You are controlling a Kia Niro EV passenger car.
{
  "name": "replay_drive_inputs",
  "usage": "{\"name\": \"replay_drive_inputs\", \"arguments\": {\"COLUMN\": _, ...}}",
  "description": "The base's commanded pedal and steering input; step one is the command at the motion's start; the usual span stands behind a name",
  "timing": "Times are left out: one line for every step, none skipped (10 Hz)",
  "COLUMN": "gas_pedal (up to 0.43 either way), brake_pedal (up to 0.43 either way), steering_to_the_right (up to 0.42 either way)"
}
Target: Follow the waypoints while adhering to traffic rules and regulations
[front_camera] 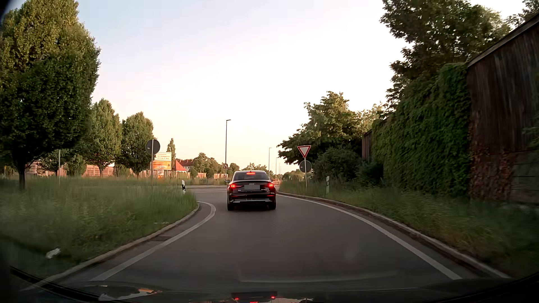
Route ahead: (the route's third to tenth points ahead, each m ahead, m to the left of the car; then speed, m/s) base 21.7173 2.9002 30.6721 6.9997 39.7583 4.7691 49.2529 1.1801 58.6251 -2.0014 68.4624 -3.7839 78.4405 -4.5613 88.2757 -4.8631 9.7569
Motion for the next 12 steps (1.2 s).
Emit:
{"name": "replay_drive_inputs", "arguments": {"gas_pedal": 0.000, "brake_pedal": 0.287, "steering_to_the_right": -0.048}}
{"name": "replay_drive_inputs", "arguments": {"gas_pedal": 0.000, "brake_pedal": 0.280, "steering_to_the_right": -0.050}}
{"name": "replay_drive_inputs", "arguments": {"gas_pedal": 0.000, "brake_pedal": 0.305, "steering_to_the_right": -0.053}}
{"name": "replay_drive_inputs", "arguments": {"gas_pedal": 0.000, "brake_pedal": 0.305, "steering_to_the_right": -0.056}}
{"name": "replay_drive_inputs", "arguments": {"gas_pedal": 0.000, "brake_pedal": 0.305, "steering_to_the_right": -0.056}}
{"name": "replay_drive_inputs", "arguments": {"gas_pedal": 0.000, "brake_pedal": 0.305, "steering_to_the_right": -0.056}}
{"name": "replay_drive_inputs", "arguments": {"gas_pedal": 0.000, "brake_pedal": 0.305, "steering_to_the_right": -0.056}}
{"name": "replay_drive_inputs", "arguments": {"gas_pedal": 0.000, "brake_pedal": 0.305, "steering_to_the_right": -0.056}}
{"name": "replay_drive_inputs", "arguments": {"gas_pedal": 0.000, "brake_pedal": 0.305, "steering_to_the_right": -0.056}}
{"name": "replay_drive_inputs", "arguments": {"gas_pedal": 0.000, "brake_pedal": 0.299, "steering_to_the_right": -0.055}}
{"name": "replay_drive_inputs", "arguments": {"gas_pedal": 0.000, "brake_pedal": 0.293, "steering_to_the_right": -0.053}}
{"name": "replay_drive_inputs", "arguments": {"gas_pedal": 0.000, "brake_pedal": 0.287, "steering_to_the_right": -0.052}}
